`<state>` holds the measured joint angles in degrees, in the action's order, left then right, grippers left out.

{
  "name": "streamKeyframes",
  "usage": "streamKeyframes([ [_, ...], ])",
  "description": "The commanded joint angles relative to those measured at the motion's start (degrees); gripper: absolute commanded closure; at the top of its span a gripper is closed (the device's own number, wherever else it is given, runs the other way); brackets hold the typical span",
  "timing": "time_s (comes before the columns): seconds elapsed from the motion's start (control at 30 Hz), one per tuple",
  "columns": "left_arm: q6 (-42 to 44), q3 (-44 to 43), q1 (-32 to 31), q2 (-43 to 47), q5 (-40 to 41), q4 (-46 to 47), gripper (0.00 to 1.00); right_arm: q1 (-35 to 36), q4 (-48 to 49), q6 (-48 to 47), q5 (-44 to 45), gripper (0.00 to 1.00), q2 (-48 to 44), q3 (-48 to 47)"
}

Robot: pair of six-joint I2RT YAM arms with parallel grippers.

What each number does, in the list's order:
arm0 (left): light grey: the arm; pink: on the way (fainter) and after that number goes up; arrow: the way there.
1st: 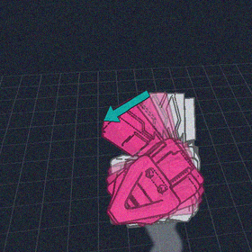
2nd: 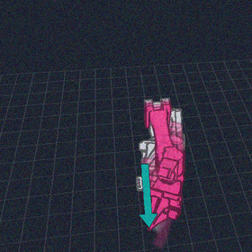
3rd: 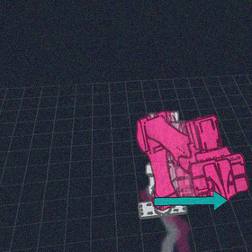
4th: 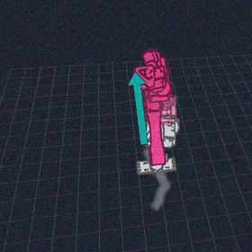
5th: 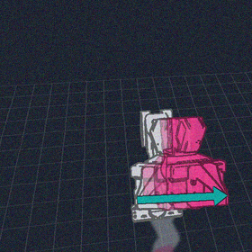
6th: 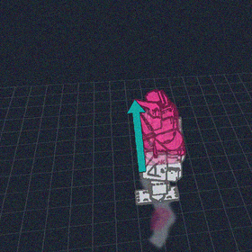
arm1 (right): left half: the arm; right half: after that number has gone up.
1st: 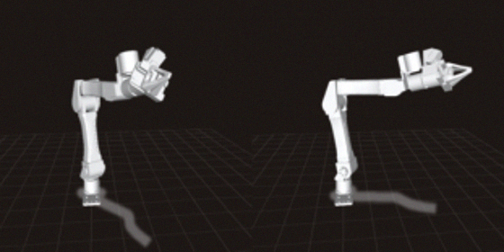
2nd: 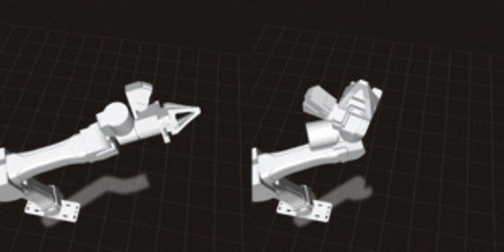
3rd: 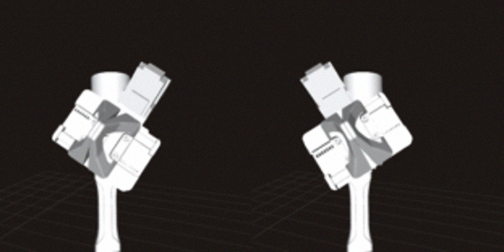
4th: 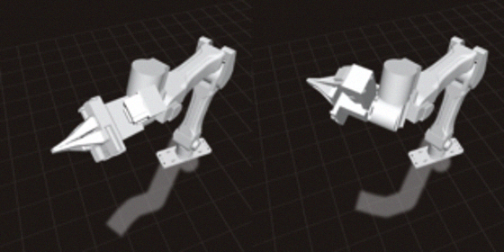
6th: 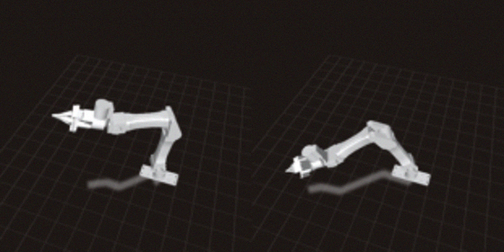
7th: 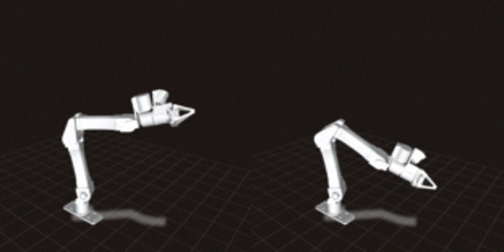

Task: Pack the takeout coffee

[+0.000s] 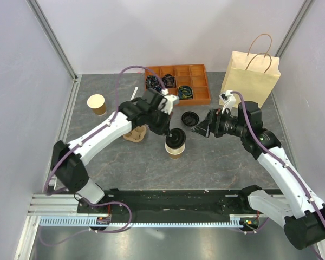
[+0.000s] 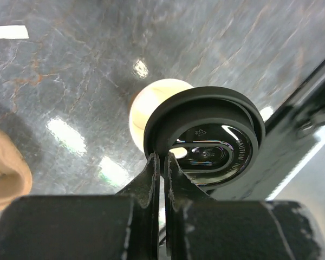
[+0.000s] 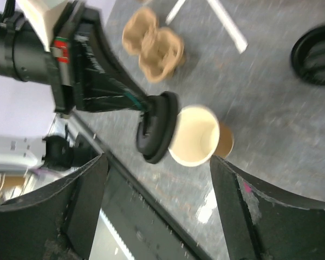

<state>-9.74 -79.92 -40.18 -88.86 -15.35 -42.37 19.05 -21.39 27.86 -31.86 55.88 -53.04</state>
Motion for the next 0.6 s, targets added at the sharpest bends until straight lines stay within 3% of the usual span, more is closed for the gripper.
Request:
streamKeyframes([
  [0.0, 9.6, -7.1, -5.6, -6.4, 7.9, -6.9, 0.98, -1.5, -1.9, 1.1, -8.2, 0.19, 1.3, 3.0],
  [0.33, 15.8, -19.5, -7.7, -14.4, 15.2, -15.5, 0.98, -7.0, -2.2, -0.1, -16.9, 0.19, 0.8, 3.5],
  [0.57, 18.2, -22.5, -9.1, -17.2, 15.2, -19.1, 0.98, -7.2, -3.5, -3.0, -15.3, 0.20, -0.9, 4.9],
])
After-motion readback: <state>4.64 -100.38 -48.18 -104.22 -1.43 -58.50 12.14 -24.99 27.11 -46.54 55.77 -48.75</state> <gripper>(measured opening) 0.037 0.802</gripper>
